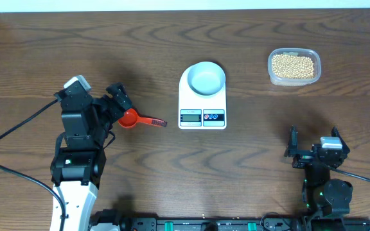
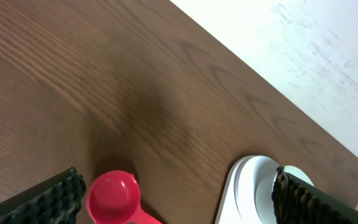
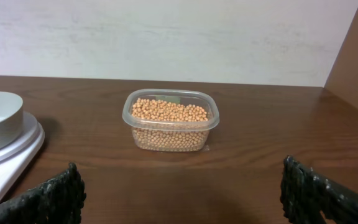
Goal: Scoop item into bowl and weigh 50g on scale
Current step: 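Lower the left gripper over the red scoop's cup rim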
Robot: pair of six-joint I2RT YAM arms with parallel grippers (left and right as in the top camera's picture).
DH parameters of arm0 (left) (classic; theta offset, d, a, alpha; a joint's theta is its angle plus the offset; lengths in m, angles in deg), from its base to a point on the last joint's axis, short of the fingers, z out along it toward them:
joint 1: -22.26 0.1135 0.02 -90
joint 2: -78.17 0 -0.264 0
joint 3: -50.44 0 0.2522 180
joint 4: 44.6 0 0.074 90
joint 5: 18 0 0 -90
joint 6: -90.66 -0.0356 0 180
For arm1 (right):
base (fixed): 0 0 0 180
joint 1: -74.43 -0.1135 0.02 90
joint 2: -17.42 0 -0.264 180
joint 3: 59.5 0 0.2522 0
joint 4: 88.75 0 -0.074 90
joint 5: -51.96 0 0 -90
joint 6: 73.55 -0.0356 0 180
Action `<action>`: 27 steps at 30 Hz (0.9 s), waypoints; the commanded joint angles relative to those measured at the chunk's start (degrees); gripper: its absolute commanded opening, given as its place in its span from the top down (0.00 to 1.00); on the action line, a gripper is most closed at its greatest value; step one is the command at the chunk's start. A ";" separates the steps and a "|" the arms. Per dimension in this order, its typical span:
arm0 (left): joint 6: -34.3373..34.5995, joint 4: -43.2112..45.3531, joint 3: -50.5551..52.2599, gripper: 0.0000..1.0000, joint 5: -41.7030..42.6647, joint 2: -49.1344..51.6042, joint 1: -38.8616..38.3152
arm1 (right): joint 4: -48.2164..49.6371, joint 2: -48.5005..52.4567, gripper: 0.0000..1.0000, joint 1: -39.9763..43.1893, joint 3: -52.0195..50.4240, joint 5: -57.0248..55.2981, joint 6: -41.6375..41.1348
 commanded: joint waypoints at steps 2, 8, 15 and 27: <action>0.48 -0.48 -1.11 0.02 -1.22 0.11 -0.07 | -0.11 0.11 0.01 0.35 -0.07 -0.87 0.31; 3.32 -5.27 -1.11 0.01 -1.22 0.11 -0.07 | -0.11 0.11 0.01 0.35 -0.07 -0.87 0.31; 12.50 -16.24 -1.11 0.07 -5.79 0.11 -0.07 | -0.11 0.13 0.01 0.35 -0.07 -1.16 0.31; 28.89 -19.71 -1.11 0.13 -7.76 7.50 -0.09 | -0.11 0.11 0.01 0.35 -0.07 -1.01 0.31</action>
